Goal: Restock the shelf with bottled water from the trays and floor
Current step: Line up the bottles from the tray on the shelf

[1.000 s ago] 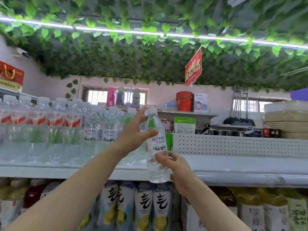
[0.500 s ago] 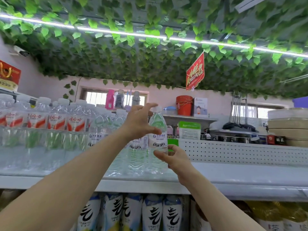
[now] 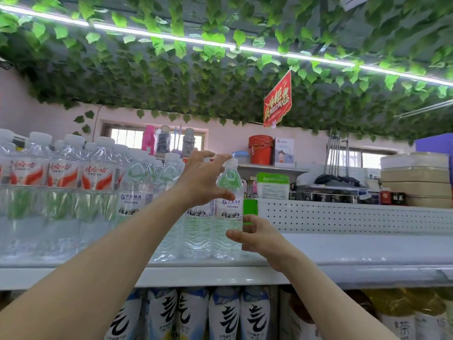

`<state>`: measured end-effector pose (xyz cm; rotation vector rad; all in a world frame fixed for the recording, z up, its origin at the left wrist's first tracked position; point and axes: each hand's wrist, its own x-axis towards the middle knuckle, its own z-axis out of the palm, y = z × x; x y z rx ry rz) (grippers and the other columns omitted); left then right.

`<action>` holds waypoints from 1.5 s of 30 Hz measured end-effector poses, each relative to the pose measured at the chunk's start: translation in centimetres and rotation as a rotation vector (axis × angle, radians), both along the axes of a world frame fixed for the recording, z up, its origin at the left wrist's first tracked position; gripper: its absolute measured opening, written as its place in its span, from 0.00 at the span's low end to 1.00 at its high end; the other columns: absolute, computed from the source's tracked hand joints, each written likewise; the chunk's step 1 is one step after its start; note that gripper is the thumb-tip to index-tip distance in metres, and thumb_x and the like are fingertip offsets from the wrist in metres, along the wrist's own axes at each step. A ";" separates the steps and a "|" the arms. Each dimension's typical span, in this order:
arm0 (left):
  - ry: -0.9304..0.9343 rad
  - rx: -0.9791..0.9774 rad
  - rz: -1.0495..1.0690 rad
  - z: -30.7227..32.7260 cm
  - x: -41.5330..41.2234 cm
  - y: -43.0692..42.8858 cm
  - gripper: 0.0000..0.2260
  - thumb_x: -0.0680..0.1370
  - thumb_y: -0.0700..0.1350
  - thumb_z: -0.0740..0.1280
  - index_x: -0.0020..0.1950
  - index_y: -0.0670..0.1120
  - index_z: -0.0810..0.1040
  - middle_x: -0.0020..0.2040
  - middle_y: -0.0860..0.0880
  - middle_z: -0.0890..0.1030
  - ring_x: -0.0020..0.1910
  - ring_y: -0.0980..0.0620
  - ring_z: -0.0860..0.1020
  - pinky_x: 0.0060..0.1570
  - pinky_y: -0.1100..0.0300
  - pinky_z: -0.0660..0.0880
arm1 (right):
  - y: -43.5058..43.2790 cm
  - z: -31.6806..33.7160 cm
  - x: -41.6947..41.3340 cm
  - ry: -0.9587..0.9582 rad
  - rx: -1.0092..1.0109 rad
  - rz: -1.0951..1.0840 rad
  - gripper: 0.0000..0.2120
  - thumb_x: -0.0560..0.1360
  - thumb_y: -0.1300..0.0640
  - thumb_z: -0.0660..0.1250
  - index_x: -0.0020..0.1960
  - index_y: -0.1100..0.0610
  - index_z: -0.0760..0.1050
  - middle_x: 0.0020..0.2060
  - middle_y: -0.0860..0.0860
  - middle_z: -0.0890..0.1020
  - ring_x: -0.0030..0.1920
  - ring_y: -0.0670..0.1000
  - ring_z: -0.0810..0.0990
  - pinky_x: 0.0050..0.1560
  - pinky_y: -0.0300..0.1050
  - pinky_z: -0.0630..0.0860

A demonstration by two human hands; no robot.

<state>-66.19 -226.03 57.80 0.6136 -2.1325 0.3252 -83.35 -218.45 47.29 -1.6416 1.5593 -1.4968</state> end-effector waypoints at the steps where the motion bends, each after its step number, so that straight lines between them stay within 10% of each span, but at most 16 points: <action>1: -0.011 -0.002 0.011 0.0 0.0 -0.1 0.49 0.64 0.65 0.76 0.80 0.53 0.59 0.62 0.54 0.81 0.73 0.49 0.58 0.68 0.51 0.59 | -0.1 -0.1 -0.2 0.001 -0.001 -0.006 0.21 0.72 0.52 0.79 0.62 0.52 0.76 0.53 0.51 0.86 0.57 0.53 0.83 0.58 0.51 0.79; 15: -0.094 -0.057 0.089 0.3 0.4 0.0 0.49 0.66 0.69 0.72 0.80 0.53 0.56 0.67 0.54 0.78 0.77 0.48 0.54 0.77 0.46 0.50 | -1.0 -0.6 -0.4 0.033 -0.025 -0.068 0.29 0.70 0.49 0.80 0.66 0.54 0.74 0.56 0.56 0.83 0.58 0.56 0.82 0.53 0.48 0.81; 23: -0.131 -0.104 0.276 0.6 0.1 1.8 0.48 0.67 0.70 0.70 0.80 0.56 0.54 0.80 0.50 0.60 0.80 0.44 0.44 0.78 0.44 0.38 | 0.0 -0.1 0.1 0.177 0.039 -0.109 0.37 0.70 0.40 0.77 0.72 0.53 0.69 0.62 0.52 0.81 0.59 0.50 0.81 0.60 0.51 0.80; 33: 0.149 0.103 0.327 -3.5 0.7 12.3 0.37 0.71 0.53 0.77 0.76 0.51 0.66 0.75 0.45 0.67 0.74 0.41 0.60 0.70 0.45 0.66 | 11.4 3.4 -2.7 0.758 -0.021 -0.467 0.38 0.75 0.40 0.73 0.78 0.54 0.64 0.72 0.54 0.73 0.72 0.57 0.70 0.67 0.55 0.73; 37: 0.184 0.281 0.309 -6.9 -0.9 18.5 0.33 0.75 0.52 0.75 0.77 0.49 0.65 0.74 0.42 0.65 0.75 0.40 0.58 0.72 0.45 0.63 | 17.7 2.9 -3.5 1.018 -0.039 -0.551 0.35 0.77 0.37 0.68 0.78 0.50 0.63 0.74 0.52 0.70 0.76 0.56 0.63 0.69 0.58 0.71; 45: 0.132 0.500 0.404 -16.6 -5.1 28.2 0.27 0.81 0.56 0.63 0.76 0.47 0.64 0.74 0.40 0.63 0.72 0.39 0.61 0.68 0.45 0.67 | 27.7 -4.1 -6.2 1.017 0.067 -0.443 0.30 0.81 0.40 0.64 0.78 0.51 0.62 0.74 0.55 0.68 0.75 0.58 0.63 0.69 0.60 0.70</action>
